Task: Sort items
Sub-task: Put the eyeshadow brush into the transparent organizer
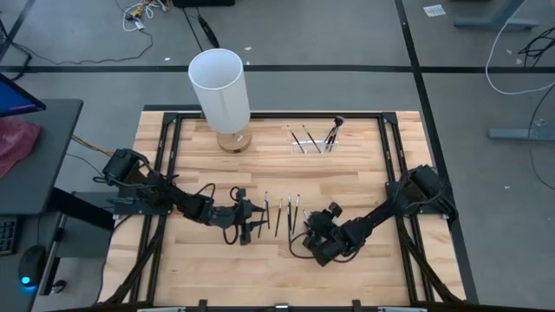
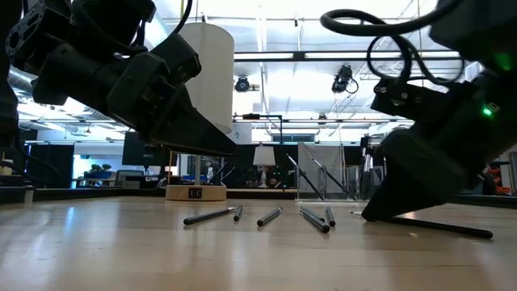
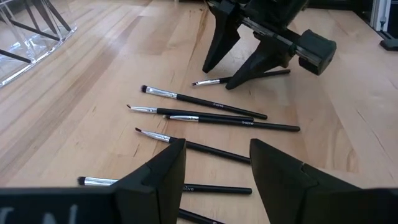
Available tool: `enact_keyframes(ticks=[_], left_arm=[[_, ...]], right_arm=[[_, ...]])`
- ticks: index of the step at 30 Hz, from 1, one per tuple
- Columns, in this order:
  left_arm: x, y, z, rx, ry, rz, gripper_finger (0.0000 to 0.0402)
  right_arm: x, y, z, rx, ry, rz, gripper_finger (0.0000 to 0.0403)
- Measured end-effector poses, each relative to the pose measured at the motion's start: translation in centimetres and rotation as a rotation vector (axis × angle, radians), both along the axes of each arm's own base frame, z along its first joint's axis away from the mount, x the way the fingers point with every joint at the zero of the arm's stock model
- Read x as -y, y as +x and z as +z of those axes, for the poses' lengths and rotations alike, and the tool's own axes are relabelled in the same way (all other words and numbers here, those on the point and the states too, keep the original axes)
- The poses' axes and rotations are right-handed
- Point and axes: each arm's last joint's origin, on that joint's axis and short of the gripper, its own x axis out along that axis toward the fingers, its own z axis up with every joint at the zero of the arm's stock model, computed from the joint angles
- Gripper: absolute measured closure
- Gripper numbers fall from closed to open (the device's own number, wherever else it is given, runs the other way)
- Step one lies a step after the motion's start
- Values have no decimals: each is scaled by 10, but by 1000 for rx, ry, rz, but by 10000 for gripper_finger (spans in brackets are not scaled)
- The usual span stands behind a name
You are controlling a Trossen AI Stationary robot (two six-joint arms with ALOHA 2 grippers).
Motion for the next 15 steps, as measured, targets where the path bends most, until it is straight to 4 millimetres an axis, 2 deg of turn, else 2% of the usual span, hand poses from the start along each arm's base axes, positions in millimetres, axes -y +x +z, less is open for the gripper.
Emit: enact_keyframes(ticks=[7,15], left_arm=[[0,0,0,0,0,0,220],[0,0,0,0,0,0,220]], right_arm=[[-9,-9,-9,23,-32,14,240],[1,-25,-25,177,-8,-18,317]])
